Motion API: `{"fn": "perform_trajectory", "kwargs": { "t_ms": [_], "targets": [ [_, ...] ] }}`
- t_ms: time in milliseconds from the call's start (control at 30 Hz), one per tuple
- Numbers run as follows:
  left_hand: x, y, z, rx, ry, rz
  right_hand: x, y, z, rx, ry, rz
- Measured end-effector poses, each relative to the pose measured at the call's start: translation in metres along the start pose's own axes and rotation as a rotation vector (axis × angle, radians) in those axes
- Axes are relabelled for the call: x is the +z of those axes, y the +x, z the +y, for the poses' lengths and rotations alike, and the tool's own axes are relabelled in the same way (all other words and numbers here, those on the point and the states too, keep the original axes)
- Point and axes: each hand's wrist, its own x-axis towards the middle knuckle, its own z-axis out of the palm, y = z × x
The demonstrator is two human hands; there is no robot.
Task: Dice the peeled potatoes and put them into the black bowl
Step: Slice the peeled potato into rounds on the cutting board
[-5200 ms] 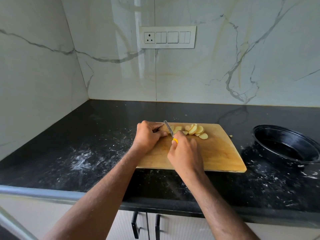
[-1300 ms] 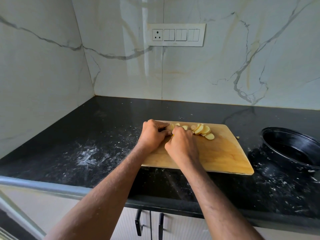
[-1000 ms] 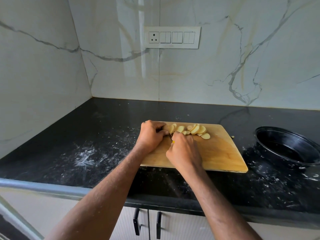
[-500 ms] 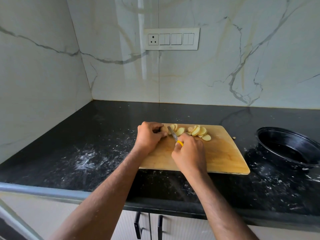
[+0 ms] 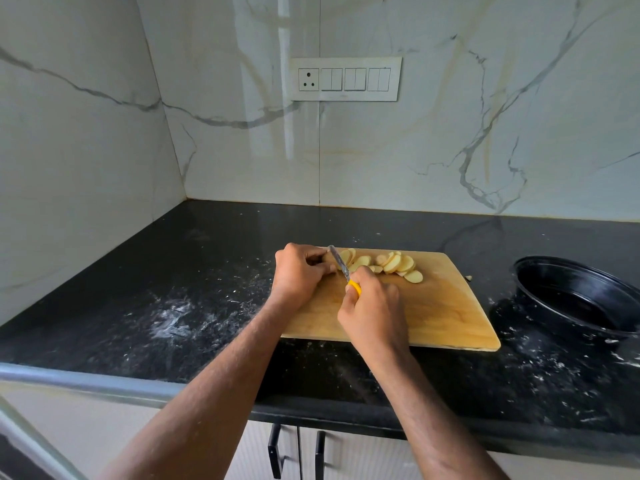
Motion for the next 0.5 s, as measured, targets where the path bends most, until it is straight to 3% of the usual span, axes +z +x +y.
{"fn": "perform_trajectory", "kwargs": {
  "t_ms": [500],
  "targets": [
    [0.003,0.004,-0.005,0.034,0.066,-0.035,-0.004,0.003,-0.01,0.013,-0.076,-0.027]
  ]
}}
